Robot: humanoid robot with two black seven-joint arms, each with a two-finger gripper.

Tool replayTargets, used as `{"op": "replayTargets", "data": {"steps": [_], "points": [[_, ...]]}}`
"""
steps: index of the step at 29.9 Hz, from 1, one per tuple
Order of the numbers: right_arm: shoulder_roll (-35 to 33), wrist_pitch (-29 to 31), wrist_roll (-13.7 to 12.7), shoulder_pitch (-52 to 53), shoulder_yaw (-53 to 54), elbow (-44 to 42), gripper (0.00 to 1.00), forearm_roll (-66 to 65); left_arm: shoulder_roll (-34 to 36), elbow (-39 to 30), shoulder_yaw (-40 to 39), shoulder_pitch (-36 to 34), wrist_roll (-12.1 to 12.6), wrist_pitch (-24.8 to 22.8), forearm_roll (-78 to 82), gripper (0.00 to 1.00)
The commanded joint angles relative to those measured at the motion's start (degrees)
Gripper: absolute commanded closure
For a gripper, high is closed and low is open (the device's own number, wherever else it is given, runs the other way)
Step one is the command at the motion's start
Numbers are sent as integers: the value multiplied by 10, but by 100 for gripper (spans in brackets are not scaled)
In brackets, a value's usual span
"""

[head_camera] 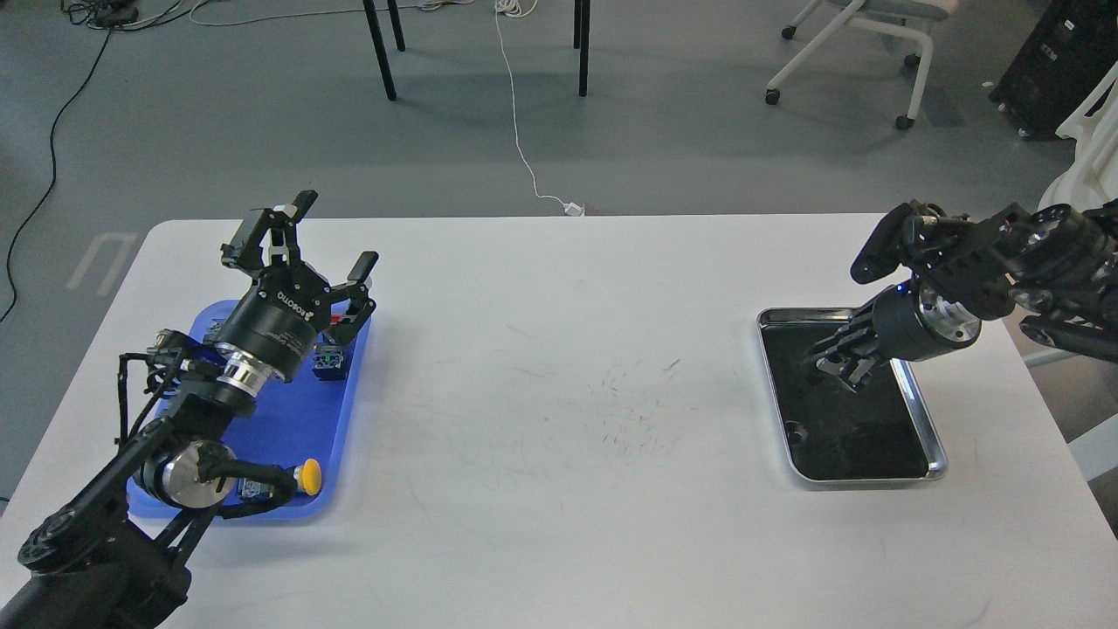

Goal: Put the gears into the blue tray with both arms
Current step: 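Carry the black gear to the table center and open the right gripper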

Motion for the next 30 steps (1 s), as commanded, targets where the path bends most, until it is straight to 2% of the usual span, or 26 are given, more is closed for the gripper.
{"op": "replayTargets", "data": {"steps": [1,9,16,23,30], "points": [[68,-3,0,20,0,-2,84,84,4,0,-1,0,-3,-5,0,2],[195,-8,0,3,0,-62,84,130,40,-20,-16,2,-4,-6,-2,2],[282,-57,0,-63,-10,-114,84,131,47,-20,-17,5,-5,-7,-2,2],[326,-70,0,-72,-10,-120,83,131,48,-20,-17,6,-5,-7,-2,2],[328,-98,0,-92,-30,-162,83,131,48,-20,-17,10,-5,-7,-2,2]]}}
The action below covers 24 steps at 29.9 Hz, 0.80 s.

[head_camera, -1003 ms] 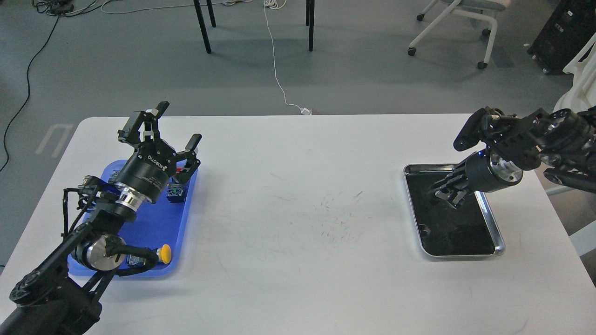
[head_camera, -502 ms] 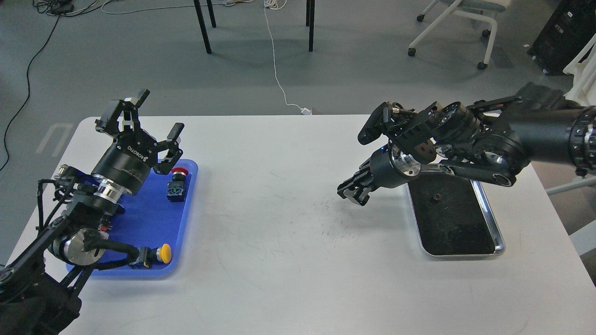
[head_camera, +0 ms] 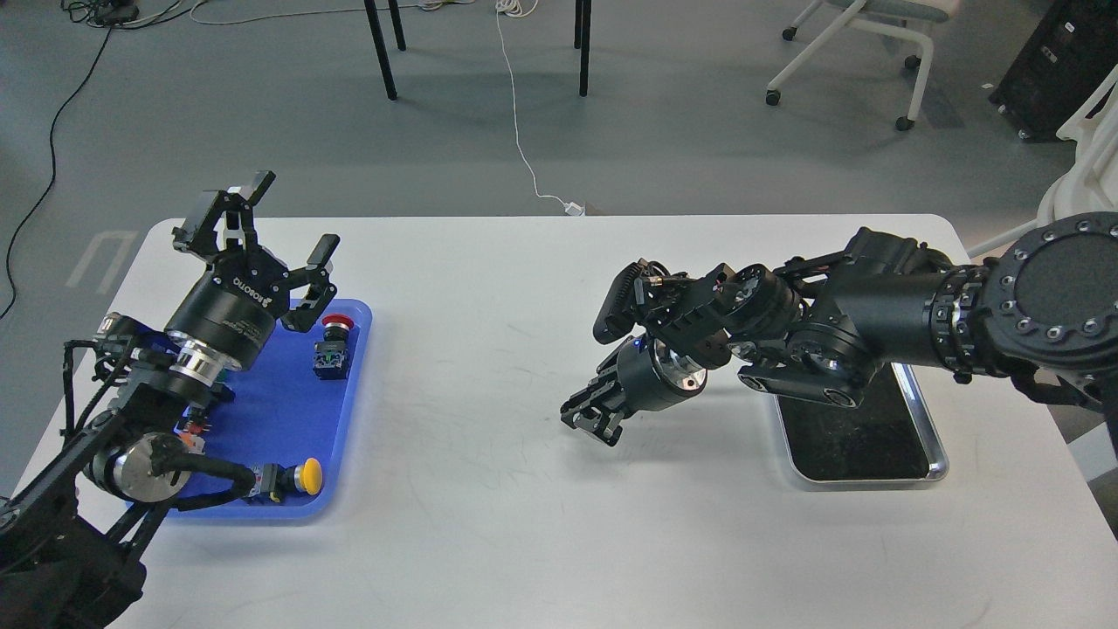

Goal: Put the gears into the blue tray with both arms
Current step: 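Carry the black gear to the table center and open the right gripper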

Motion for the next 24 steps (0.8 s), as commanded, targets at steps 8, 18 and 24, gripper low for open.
{"op": "replayTargets", "data": {"steps": [8,18,24], "points": [[0,-17,0,-25,-14,-16,81,4,1,0,1,2,1,-1,1,2],[0,-18,0,-23,-12,-14,49,18,0,0,2,2,1,-1,1,2],[0,-19,0,-5,-5,0,14,50,1,0,4,2,1,-1,2,2]]}}
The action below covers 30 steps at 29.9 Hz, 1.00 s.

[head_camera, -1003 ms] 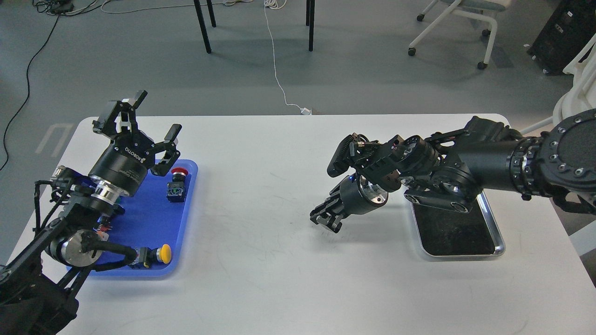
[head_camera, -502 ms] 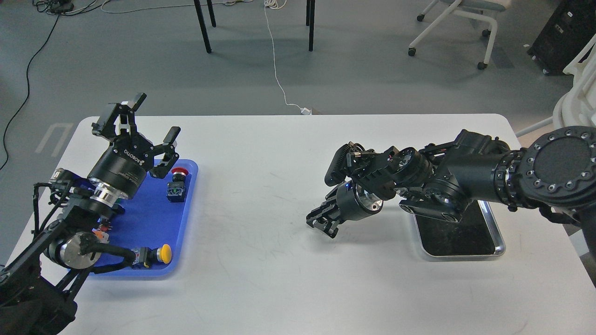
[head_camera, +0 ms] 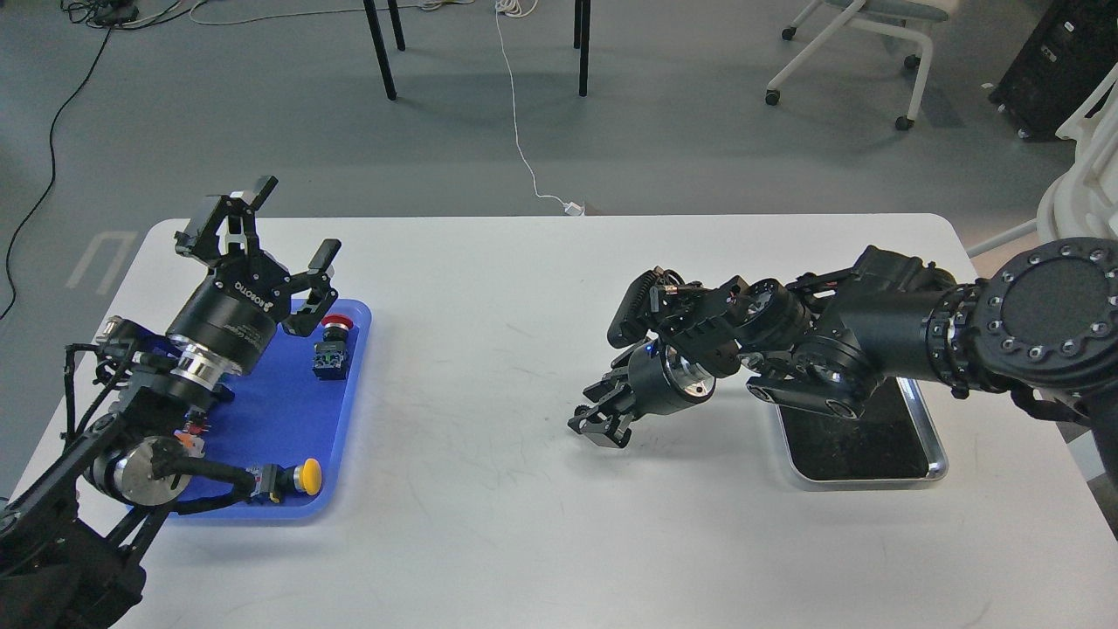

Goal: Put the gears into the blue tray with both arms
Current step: 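Carry the black gear to the table center and open the right gripper, then retract the right gripper to the metal tray and extend the left arm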

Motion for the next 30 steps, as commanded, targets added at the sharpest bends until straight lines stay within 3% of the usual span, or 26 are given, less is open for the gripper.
{"op": "replayTargets", "data": {"steps": [1,4,11,18,22,26,30], "points": [[0,1,0,20,10,19,9,30,1,0,3,0,0,0,0,2],[-49,4,0,39,36,48,3,60,5,0,5,0,0,0,0,2],[-241,8,0,30,150,135,3,166,21,0,7,-2,-17,-11,10,2],[-366,7,0,-150,337,203,3,397,22,0,25,-8,-64,-25,91,2],[-402,12,0,-287,480,219,3,504,23,-9,44,-30,-89,-47,176,2],[-409,47,0,-405,605,220,3,602,21,-19,86,-76,-89,-47,316,2],[-410,106,0,-489,689,214,3,692,21,-21,198,-177,-89,-46,466,2]]}}
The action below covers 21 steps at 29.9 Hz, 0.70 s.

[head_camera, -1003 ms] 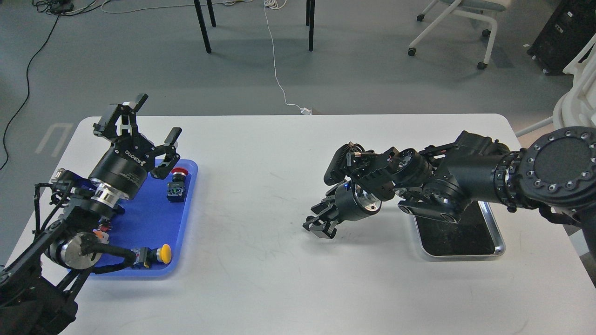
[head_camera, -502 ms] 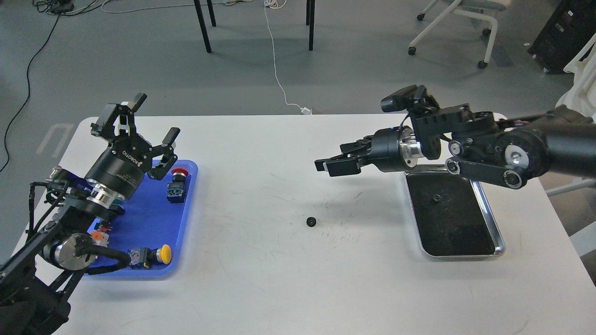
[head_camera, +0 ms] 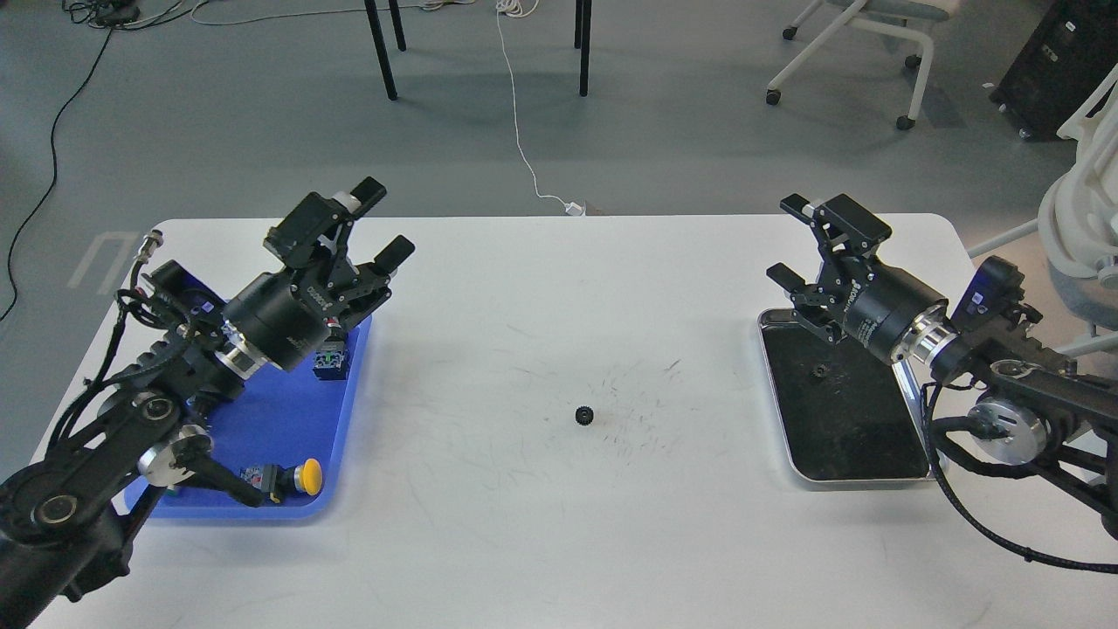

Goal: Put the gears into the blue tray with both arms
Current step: 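Retract the right gripper to the metal tray and extend the left arm, then lower the left gripper onto the black gear and grasp it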

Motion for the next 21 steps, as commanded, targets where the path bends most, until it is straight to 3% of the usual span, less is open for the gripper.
{"op": "replayTargets", "data": {"steps": [1,7,11,17,21], "points": [[-1,43,0,-73,70,-5,3,75,0,-1,105,-94,0,2,128,2],[0,47,0,-108,84,-15,3,119,-16,18,290,-255,0,4,309,2],[1,47,0,-108,86,-17,3,140,-88,78,393,-332,0,6,440,2],[2,46,0,-109,93,-32,3,141,-199,172,436,-370,0,17,568,3],[0,46,0,-109,93,-40,3,141,-252,246,505,-393,0,42,585,5]]}}
